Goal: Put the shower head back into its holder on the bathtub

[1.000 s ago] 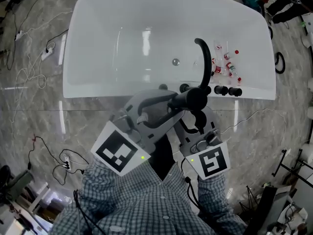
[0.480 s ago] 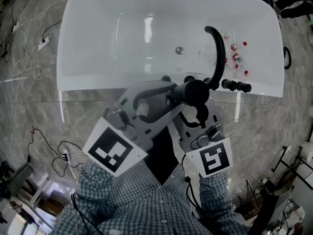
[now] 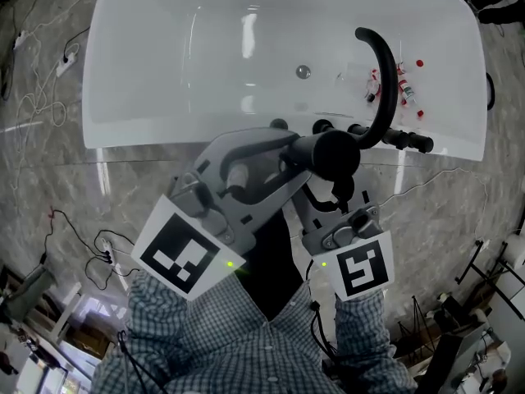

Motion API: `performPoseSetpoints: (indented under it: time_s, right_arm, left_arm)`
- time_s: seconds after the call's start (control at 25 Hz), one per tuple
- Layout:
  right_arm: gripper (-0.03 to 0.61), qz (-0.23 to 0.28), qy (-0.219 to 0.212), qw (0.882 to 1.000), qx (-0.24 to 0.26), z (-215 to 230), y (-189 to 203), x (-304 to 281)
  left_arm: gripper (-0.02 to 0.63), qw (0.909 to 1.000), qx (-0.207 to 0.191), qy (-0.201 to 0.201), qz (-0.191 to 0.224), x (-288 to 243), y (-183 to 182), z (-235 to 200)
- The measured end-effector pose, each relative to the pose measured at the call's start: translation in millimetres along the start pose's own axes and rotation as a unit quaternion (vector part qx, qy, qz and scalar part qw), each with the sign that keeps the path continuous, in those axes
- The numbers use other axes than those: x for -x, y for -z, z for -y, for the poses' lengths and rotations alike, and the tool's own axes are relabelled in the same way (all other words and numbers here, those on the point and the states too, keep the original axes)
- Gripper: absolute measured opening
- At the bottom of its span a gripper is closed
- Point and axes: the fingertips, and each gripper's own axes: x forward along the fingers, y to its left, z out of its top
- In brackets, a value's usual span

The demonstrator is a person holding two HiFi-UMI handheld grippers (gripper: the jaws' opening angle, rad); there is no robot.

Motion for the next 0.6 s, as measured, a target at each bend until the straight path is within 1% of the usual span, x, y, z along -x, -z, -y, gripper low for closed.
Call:
performPoseSetpoints:
  time_s: [0.2,0.36,0.6]
  right_arm:
    - [0.121,-0.003,0.001,1.0,-0.002,9,22,-8]
    - [0.121,-0.01,0.0,1.0,0.003,5,40,-9]
    - [0.121,-0.008,-0.003,1.0,0.004,5,52,-14]
  left_arm:
    - [0.126,0.9999,-0.004,-0.004,-0.011,-12,20,-8]
    - [0.126,0.9998,-0.003,-0.006,-0.017,-13,38,-7]
    - [0.126,0.9998,-0.006,-0.007,-0.019,-16,50,-10]
